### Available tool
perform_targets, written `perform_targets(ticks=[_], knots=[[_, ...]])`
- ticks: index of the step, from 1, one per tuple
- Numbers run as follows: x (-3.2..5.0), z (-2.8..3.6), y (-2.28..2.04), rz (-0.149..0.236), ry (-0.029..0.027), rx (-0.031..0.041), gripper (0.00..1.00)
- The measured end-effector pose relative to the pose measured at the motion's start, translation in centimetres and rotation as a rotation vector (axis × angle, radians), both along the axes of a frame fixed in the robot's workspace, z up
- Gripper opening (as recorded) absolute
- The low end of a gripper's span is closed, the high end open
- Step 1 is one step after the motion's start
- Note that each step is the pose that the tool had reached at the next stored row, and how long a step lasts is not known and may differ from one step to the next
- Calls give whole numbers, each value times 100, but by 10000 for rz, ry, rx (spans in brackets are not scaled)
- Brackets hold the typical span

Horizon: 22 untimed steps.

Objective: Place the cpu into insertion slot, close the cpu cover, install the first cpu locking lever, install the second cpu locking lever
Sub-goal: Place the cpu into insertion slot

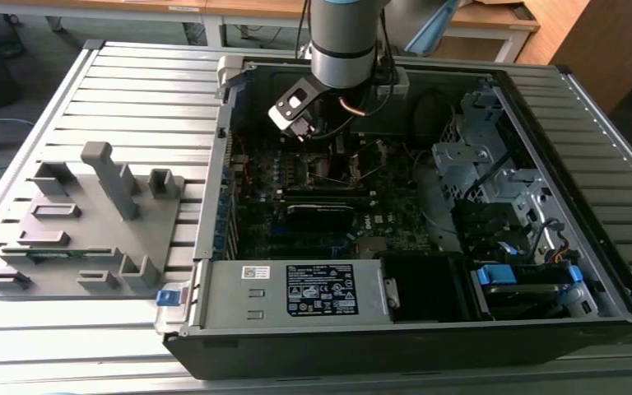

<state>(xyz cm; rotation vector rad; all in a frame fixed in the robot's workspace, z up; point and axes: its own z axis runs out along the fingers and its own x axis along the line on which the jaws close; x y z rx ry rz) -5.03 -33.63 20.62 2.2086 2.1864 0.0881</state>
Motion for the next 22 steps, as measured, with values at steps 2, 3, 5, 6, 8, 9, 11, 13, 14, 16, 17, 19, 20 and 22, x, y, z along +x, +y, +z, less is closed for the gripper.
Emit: perform_targets(ticks=[2,3,5,6,8,9,11,13,14,16,17,19,20,22], knots=[[0,0,0,0,-1,1,61],[0,0,0,0,-1,1,61],[0,0,0,0,0,1,61],[0,1,0,0,0,0,61],[0,1,0,0,0,0,61],[0,1,0,0,0,1,60],[0,1,0,0,0,0,53],[0,1,0,0,0,0,41],[0,1,0,0,0,1,41],[0,2,0,0,0,0,29],[0,2,0,0,0,0,29],[0,2,0,0,0,0,24],[0,2,0,0,0,0,18],[0,2,0,1,0,0,12]])
